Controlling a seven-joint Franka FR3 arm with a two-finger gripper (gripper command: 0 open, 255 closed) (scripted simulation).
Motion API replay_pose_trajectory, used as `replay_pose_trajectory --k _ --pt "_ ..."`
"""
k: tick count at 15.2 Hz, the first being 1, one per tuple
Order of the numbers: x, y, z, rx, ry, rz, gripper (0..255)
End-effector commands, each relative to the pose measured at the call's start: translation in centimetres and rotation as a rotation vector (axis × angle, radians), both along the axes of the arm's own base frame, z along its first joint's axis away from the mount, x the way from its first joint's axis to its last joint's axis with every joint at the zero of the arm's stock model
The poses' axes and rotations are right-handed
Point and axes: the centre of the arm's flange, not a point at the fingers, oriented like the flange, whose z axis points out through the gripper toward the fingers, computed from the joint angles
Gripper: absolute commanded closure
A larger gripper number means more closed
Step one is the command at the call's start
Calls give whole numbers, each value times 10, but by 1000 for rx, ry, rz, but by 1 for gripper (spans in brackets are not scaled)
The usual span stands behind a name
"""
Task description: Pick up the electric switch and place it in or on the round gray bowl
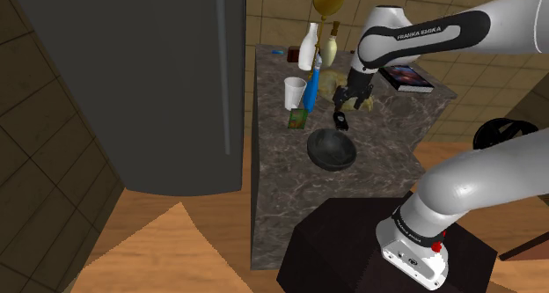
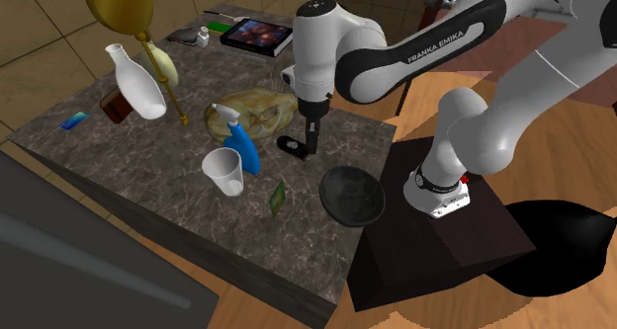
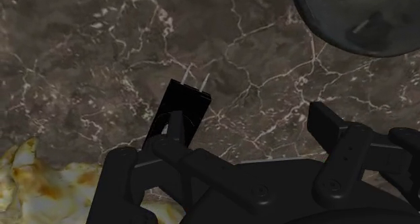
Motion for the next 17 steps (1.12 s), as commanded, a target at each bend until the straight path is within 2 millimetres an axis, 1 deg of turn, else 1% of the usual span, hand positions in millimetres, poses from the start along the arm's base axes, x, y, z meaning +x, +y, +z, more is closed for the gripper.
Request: replay_pose_trajectory --k 1,7,8,14,15,17 --pt "10 -18 -15 -8 -10 -46 0" --pt "29 -71 -66 -30 -32 -182 0" --pt "29 -72 -66 -30 -32 -184 0" --pt "30 -72 -98 -30 -32 -184 0" --pt "31 -73 -106 -30 -32 -184 0" --pt "30 -73 -106 -30 -32 -184 0"
